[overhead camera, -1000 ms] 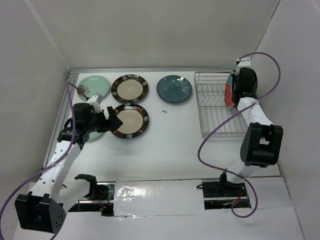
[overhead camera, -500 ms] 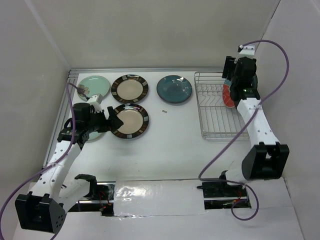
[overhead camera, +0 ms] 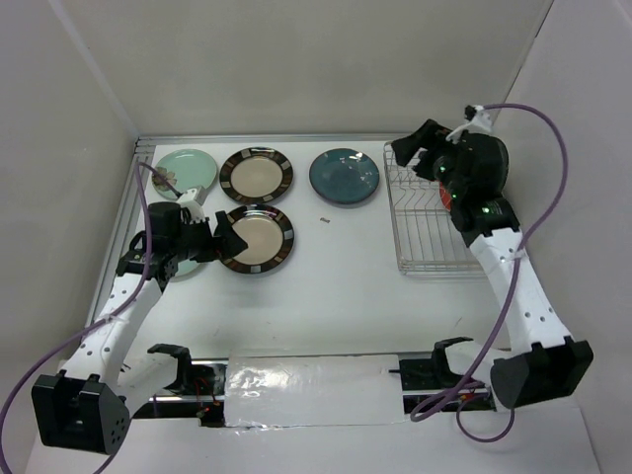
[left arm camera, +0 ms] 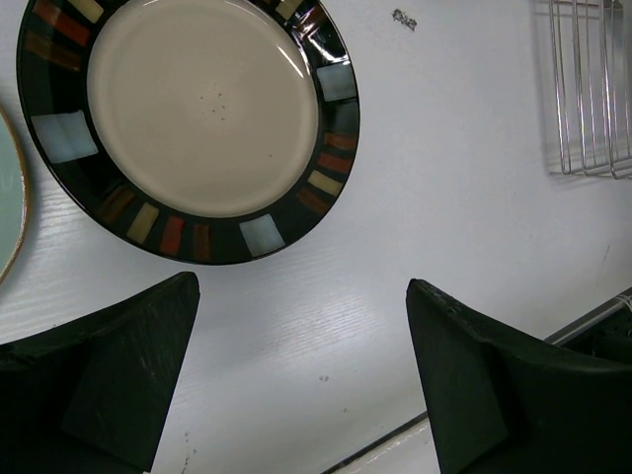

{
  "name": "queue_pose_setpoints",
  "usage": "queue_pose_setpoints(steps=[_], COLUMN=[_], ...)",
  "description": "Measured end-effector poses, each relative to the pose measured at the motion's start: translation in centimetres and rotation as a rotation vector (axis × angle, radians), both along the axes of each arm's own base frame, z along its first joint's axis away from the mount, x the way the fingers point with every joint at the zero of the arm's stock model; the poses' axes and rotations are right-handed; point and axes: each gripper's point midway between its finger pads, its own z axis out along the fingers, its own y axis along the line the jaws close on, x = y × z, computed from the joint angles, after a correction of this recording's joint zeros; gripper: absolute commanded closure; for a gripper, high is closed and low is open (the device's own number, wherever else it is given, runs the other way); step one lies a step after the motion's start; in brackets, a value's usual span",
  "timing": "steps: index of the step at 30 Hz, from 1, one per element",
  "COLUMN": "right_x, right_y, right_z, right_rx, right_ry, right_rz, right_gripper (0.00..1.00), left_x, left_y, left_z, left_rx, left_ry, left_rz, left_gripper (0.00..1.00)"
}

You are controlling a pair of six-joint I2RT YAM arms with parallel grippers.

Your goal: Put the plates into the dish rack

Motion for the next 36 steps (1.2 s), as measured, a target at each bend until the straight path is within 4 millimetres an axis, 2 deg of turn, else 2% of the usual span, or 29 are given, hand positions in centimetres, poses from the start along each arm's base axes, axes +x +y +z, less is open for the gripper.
queue_pose_setpoints(steps=[2,5,9,12,14,17,20,22,24,27,29,30,31,36], right_x=[0.6,1.5,2.7,3.8,4.5,4.8,4.5,4.3,4.1,3.8,3.4,3.1,2.9,1.9], right_y=[2.5,4.8,5.7,6.2,6.6,6.9,7.3,7.6,7.7,7.6,7.5,7.3,7.1,5.5], right_z=[-1.8,-4.7,-7.7,-9.8,-10.8,-12.2,-12.6,-12.5,-12.6,-12.8,-12.9,-12.9,-12.8,-11.6], right_rx=[0.049,0.089,0.12,0.125,0.123,0.125,0.131,0.134,0.131,0.119,0.107,0.102,0.095,0.076], right_ry=[0.064,0.156,0.244,0.303,0.332,0.373,0.388,0.39,0.395,0.402,0.412,0.415,0.416,0.396], right_rz=[0.061,0.096,0.094,0.102,0.11,0.129,0.155,0.174,0.187,0.192,0.193,0.192,0.189,0.165], right_gripper=[0.15,0.14,0.14,0.14,0.14,0.14,0.14,0.14,0.14,0.14,0.14,0.14,0.14,0.14], left_x=[0.0,0.0,0.1,1.0,2.3,5.3,8.7,11.0,13.1,15.9,17.2,18.2,18.4,20.6], left_y=[0.0,0.0,-0.1,-0.5,-1.1,-2.9,-5.3,-7.2,-9.2,-11.8,-13.2,-14.2,-14.3,-16.1], left_z=[0.0,-0.1,-0.4,-0.5,0.2,2.1,3.4,3.6,3.0,1.0,-0.9,-3.1,-3.4,-7.9], left_rx=[0.0,0.001,-0.009,-0.043,-0.075,-0.118,-0.168,-0.198,-0.217,-0.255,-0.284,-0.304,-0.305,-0.367], left_ry=[-0.001,-0.002,0.018,0.06,0.08,0.076,0.083,0.104,0.128,0.181,0.225,0.279,0.284,0.363], left_rz=[0.0,0.001,0.009,0.029,0.046,0.047,0.043,0.04,0.031,0.044,0.058,0.081,0.084,0.157], left_gripper=[0.01,0.01,0.03,0.04,0.04,0.06,0.08,0.09,0.11,0.16,0.18,0.19,0.19,0.2])
